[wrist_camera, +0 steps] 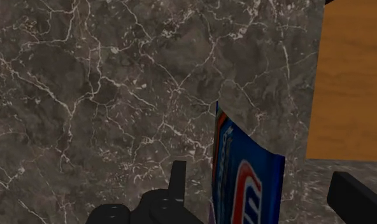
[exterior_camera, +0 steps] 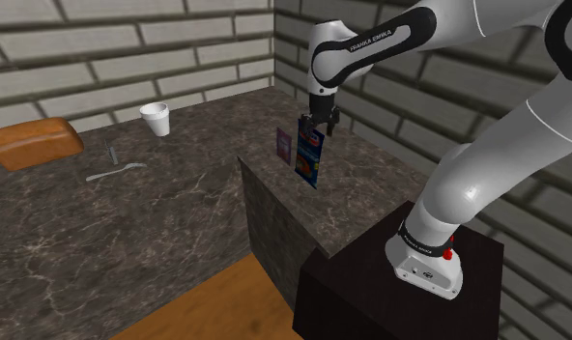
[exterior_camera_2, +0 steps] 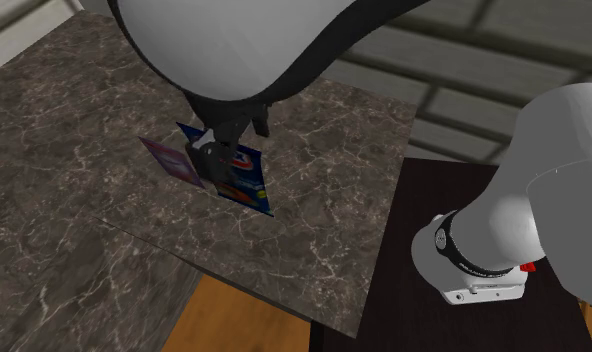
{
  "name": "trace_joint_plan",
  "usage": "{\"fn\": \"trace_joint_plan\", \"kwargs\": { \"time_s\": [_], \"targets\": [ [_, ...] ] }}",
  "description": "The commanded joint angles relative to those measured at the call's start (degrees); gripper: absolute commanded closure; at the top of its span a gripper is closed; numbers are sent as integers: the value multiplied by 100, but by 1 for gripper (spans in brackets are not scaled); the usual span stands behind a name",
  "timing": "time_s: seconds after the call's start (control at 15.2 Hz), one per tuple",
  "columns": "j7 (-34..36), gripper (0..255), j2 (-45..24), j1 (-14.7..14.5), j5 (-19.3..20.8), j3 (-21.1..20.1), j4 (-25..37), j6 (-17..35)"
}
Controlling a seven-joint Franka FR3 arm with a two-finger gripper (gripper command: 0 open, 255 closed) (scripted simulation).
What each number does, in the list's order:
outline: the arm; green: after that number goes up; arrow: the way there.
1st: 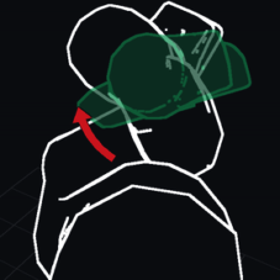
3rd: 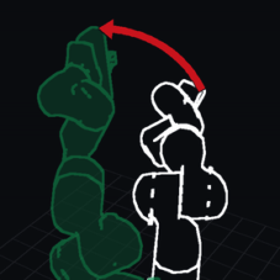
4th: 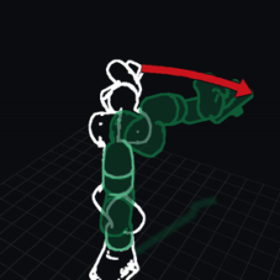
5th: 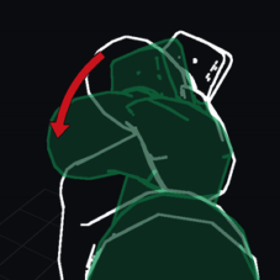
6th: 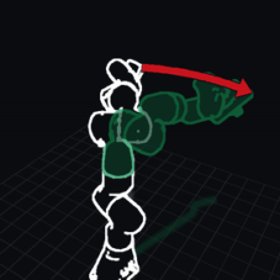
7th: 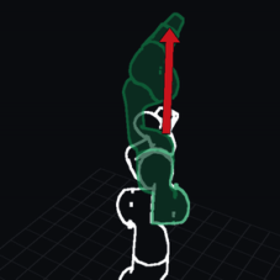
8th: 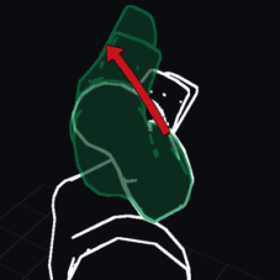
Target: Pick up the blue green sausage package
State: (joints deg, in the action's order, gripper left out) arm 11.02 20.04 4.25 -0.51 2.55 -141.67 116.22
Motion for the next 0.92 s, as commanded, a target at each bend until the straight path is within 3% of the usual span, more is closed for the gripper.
{"fn": "trace_joint_plan", "kwargs": {
  "time_s": [0.0, 0.07, 0.13, 0.86],
  "targets": [
    [13, 0, -35, -8, -8, -9, -58, 98],
    [13, 0, -36, -8, -8, -9, -57, 98],
    [14, 255, -36, -9, -9, -10, -56, 97],
    [18, 255, 34, -7, -5, -12, 42, -72]
  ]
}}
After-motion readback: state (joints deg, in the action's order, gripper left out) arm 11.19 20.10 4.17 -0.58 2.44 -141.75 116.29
